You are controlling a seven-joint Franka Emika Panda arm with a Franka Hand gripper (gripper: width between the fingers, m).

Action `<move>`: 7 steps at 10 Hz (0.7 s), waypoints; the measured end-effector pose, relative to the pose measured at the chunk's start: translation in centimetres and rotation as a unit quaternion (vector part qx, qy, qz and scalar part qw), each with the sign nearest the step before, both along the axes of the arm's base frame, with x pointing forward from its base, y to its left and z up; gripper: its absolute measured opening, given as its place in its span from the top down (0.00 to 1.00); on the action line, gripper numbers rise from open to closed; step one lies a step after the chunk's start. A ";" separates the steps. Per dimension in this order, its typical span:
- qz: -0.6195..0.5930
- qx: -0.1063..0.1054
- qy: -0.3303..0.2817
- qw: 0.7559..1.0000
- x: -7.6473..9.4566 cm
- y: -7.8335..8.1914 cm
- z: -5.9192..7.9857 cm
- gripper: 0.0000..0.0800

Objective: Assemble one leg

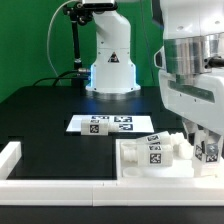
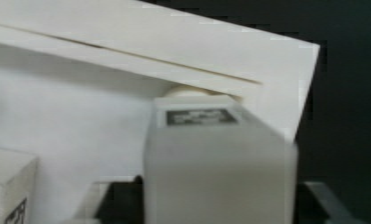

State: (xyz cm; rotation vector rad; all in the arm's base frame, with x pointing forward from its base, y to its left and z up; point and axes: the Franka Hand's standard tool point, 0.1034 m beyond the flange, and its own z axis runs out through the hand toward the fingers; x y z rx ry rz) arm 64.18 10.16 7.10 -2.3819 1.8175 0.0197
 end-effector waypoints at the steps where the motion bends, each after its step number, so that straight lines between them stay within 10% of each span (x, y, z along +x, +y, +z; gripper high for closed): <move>1: 0.066 -0.018 -0.005 0.998 -0.2 0.4 -0.2 0.42; 2: 0.171 -0.033 -0.019 0.985 -0.2 0.7 -0.3 0.24; 7: 0.380 -0.061 -0.048 0.922 -0.4 1.8 -0.1 0.19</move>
Offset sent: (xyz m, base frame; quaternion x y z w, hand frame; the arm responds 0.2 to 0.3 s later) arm -0.0038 0.0191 0.0045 -0.0310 0.0297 -0.3341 0.9416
